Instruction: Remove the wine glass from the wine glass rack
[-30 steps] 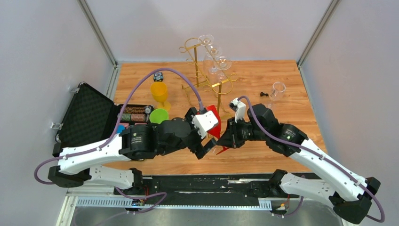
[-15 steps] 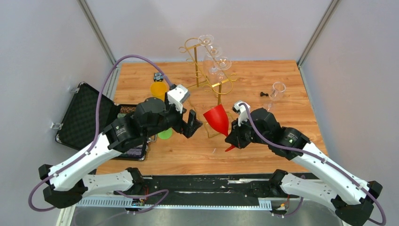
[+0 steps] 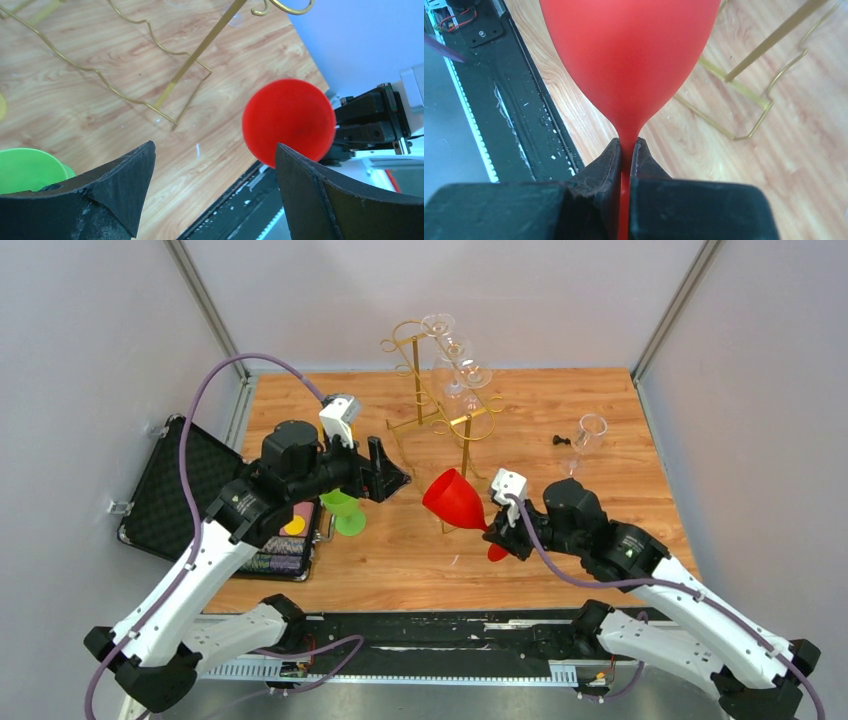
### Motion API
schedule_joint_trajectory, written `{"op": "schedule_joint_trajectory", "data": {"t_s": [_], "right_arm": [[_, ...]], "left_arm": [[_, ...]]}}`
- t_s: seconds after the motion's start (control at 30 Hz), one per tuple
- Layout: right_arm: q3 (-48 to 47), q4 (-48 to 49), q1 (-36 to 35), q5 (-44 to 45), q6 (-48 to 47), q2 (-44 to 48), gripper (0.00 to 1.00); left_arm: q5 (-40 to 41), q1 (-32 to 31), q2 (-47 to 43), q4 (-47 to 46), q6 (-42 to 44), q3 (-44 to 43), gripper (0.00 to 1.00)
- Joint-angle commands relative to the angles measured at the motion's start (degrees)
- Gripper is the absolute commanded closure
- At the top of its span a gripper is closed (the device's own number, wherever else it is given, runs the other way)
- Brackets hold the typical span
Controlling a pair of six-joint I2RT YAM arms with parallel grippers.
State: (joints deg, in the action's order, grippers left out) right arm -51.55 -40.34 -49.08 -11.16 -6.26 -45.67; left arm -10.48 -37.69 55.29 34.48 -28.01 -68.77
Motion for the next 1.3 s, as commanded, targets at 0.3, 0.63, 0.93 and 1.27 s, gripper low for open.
{"op": "schedule_joint_trajectory", "data": {"t_s": [0.3, 0.63, 0.93, 1.27], "right_arm": [[0.60, 13.98, -0.31, -7.02, -19.54, 2.79, 1.00], [-1.32, 16.93, -0.43, -8.39, -21.98, -1.70, 1.00], [-2.99, 19.45, -1.25, -8.73, -21.57, -5.12, 1.00], [-4.02, 19.42, -2.73, -5.81, -22.77, -7.79, 1.00]], "left_arm": [[-21.29, 10.48, -0.67, -1.83, -6.20, 2.74, 0.06], [-27.07, 13.05, -0.35, -1.35, -7.68, 4.13, 0.09], [-27.54, 13.17, 0.83, 0.40, -6.48, 4.92, 0.13], [-26.38, 13.21, 2.02, 2.85, -4.62, 4.31, 0.32]]}}
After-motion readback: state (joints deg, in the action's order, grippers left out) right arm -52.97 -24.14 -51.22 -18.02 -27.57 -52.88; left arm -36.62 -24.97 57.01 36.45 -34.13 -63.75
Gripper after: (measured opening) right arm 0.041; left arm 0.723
